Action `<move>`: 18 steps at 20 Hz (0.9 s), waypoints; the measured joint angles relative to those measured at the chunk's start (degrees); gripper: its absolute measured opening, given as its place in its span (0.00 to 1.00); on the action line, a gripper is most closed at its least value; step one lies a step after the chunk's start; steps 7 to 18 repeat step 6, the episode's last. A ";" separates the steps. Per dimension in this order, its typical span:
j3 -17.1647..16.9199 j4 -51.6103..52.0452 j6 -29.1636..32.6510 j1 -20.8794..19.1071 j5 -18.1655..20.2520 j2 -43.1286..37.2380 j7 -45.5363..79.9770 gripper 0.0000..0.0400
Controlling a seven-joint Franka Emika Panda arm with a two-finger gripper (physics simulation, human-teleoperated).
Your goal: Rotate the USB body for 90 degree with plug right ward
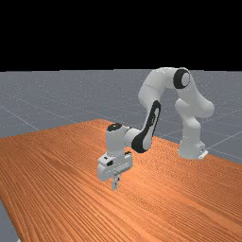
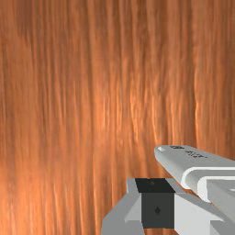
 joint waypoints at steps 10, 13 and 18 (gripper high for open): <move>-0.03 0.47 -1.06 1.40 0.23 0.11 2.46 0.00; -0.03 0.47 -1.06 1.40 0.23 0.11 2.46 0.00; -0.03 0.47 -1.06 1.40 0.23 0.11 2.46 0.00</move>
